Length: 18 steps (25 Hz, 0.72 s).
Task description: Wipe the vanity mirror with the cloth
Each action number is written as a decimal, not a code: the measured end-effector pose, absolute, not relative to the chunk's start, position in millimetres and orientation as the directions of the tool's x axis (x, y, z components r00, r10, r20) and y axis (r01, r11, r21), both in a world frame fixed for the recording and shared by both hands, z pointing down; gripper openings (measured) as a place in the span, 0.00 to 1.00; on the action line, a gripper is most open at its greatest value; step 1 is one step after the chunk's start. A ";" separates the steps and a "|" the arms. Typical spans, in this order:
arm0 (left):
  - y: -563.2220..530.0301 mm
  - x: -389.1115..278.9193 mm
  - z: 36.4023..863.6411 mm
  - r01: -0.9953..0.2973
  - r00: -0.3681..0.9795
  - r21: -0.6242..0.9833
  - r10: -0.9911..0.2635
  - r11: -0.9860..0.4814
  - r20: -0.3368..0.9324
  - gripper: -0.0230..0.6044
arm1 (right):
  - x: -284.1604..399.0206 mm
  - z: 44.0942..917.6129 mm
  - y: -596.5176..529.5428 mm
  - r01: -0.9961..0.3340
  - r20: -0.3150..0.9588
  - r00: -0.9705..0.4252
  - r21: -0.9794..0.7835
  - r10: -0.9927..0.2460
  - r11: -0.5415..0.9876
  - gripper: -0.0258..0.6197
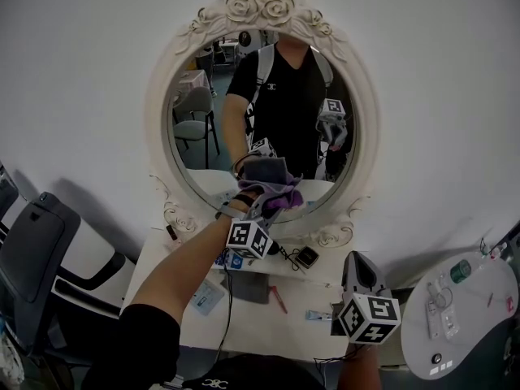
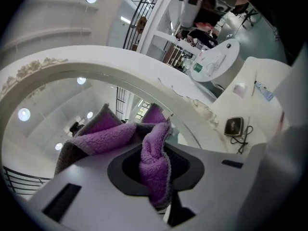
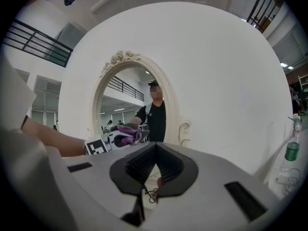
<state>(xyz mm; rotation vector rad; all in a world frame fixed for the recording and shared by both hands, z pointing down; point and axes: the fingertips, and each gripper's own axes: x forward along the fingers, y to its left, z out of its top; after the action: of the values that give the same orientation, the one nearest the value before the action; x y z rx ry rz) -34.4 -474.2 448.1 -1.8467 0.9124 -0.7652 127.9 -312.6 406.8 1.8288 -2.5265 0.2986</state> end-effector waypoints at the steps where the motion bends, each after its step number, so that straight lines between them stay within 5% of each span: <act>1: -474.8 -35.5 466.7 -0.255 0.531 -0.905 -0.832 -0.341 0.163 0.14 | 128.2 407.3 -312.4 -0.943 0.121 -0.316 -0.147 -0.941 0.298 0.04; 13: -476.5 -45.3 582.1 -0.221 0.393 -0.710 -0.727 -0.669 0.563 0.14 | 131.8 403.3 -312.2 -0.949 0.123 -0.303 -0.123 -0.945 0.289 0.04; 18: -468.2 -46.1 510.6 -0.321 0.470 -0.737 -0.775 -0.595 0.422 0.14 | 124.1 401.9 -314.1 -0.939 0.115 -0.333 -0.131 -0.936 0.318 0.04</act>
<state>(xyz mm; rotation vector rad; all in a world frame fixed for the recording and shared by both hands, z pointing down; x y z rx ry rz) -46.1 -468.2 510.6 -2.1439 0.9063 -1.0281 124.1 -314.1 401.9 1.8036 -2.5353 0.2716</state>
